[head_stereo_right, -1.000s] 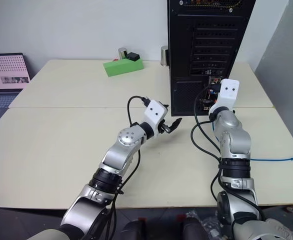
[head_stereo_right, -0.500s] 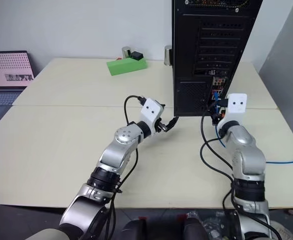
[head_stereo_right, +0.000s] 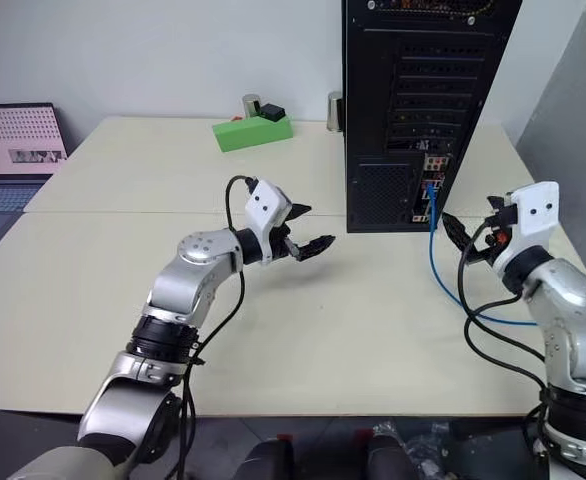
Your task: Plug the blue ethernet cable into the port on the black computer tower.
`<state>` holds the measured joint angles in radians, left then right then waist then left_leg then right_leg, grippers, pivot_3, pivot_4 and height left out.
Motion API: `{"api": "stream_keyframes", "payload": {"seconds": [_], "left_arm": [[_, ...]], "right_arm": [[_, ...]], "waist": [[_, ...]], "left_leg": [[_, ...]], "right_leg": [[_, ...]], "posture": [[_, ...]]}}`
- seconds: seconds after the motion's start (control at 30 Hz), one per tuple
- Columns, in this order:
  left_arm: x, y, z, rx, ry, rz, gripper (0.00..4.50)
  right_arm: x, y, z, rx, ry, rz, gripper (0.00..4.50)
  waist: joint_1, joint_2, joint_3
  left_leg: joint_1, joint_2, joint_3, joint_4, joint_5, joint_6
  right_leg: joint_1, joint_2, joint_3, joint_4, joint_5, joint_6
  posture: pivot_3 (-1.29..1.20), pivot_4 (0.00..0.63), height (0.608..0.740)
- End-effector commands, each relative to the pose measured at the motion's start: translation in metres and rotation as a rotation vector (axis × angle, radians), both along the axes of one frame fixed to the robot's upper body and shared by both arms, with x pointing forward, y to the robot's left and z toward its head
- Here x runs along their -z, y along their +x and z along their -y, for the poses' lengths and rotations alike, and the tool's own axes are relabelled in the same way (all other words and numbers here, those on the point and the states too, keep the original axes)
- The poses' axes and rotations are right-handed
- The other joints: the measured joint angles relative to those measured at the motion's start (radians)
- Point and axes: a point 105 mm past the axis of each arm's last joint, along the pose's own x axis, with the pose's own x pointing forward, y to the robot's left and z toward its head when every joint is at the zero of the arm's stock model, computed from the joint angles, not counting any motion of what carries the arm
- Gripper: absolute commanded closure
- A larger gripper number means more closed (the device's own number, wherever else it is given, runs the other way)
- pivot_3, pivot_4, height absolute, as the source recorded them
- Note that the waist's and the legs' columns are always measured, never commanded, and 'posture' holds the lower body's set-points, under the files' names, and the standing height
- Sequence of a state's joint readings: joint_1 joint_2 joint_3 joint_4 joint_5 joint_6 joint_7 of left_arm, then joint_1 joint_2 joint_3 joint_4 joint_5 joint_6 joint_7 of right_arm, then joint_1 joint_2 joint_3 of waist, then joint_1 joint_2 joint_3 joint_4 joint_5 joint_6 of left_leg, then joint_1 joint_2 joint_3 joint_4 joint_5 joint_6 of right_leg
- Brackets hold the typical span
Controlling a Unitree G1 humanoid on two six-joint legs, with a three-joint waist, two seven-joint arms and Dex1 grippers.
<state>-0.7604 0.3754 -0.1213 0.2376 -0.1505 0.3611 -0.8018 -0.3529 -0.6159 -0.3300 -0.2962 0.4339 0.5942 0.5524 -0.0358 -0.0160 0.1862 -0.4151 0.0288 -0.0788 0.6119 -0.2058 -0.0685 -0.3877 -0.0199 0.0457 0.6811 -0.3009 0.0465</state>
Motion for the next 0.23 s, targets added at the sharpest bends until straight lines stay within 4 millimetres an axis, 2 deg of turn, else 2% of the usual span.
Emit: {"api": "stream_keyframes", "payload": {"seconds": [0.03, 0.23], "left_arm": [[-0.033, -0.012, -0.008, 0.078, -0.018, 0.099, 0.01], [-0.032, -0.025, -0.018, 0.143, -0.013, 0.063, 0.01]], "right_arm": [[-0.012, -0.019, -0.003, -0.149, -0.016, 0.018, 0.0], [-0.01, -0.021, -0.013, -0.213, -0.019, -0.005, 0.0]], "waist": [[0.003, 0.0, 0.0], [0.002, 0.0, 0.0]], "left_leg": [[0.0, 0.0, 0.0, 0.0, 0.0, 0.0], [0.0, 0.0, 0.0, 0.0, 0.0, 0.0]], "right_leg": [[0.0, 0.0, 0.0, 0.0, 0.0, 0.0], [0.0, 0.0, 0.0, 0.0, 0.0, 0.0]], "posture": [[0.0, 0.15, 0.74], [0.0, 0.15, 0.74]]}}
